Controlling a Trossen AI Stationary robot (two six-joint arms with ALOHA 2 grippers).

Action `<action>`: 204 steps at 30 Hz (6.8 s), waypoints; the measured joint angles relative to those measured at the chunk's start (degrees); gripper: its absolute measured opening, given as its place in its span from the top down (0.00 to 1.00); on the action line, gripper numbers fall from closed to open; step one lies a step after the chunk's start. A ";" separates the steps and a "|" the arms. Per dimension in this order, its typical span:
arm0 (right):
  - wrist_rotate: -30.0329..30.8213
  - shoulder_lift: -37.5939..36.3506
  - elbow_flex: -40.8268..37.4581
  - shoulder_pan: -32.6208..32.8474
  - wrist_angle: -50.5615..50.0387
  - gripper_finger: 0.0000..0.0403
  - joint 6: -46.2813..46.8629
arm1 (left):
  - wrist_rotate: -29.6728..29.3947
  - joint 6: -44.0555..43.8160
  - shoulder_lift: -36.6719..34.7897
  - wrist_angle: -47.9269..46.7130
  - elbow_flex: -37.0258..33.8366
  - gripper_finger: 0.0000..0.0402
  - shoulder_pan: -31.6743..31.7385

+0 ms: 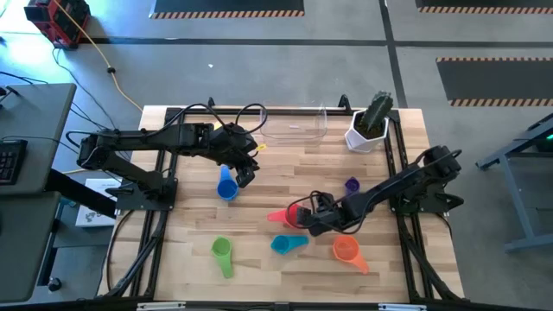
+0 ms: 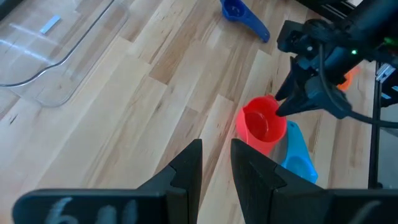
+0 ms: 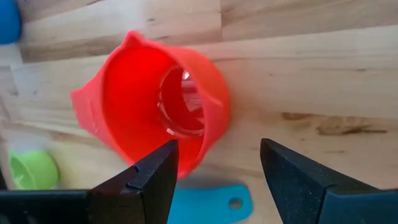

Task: Nest measuring cups in basket
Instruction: Stack the red measuring cup on top of the orange measuring cup, then stack the blue measuring cup on top of the red measuring cup

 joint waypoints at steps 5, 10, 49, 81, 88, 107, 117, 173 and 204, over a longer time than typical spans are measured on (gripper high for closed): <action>0.87 1.52 0.00 -0.17 -0.05 0.46 1.50 | 0.00 1.35 0.00 -0.04 -0.02 0.81 0.00; 0.65 2.81 0.00 -0.88 0.07 0.53 1.49 | 0.00 1.40 0.00 -0.09 0.00 0.81 0.00; -4.52 -17.90 0.00 -6.30 -9.33 0.97 -39.04 | 0.51 0.11 0.00 -0.42 0.00 0.81 -0.02; -24.02 -27.65 0.00 -2.10 -20.37 0.95 -102.43 | 0.68 -23.78 0.02 -0.15 0.00 0.81 0.00; -21.06 -27.65 0.00 2.18 -20.46 0.95 -105.10 | -1.20 -24.59 0.02 -0.17 -0.01 0.81 0.00; -20.56 -16.22 0.00 7.37 -21.26 0.95 -110.33 | -2.38 -25.73 0.02 -0.17 0.00 0.81 -0.02; -20.99 -12.94 0.00 7.39 -22.41 0.95 -111.10 | -3.82 -25.77 0.02 -0.15 0.00 0.81 -0.02; -11.28 -12.28 0.00 2.89 -21.51 0.78 -95.54 | -5.81 -18.48 0.02 -14.99 0.00 0.68 5.42; -8.92 -12.30 13.92 -8.09 -24.68 0.78 -94.38 | -2.22 -42.00 0.04 -18.40 -19.54 0.68 -1.30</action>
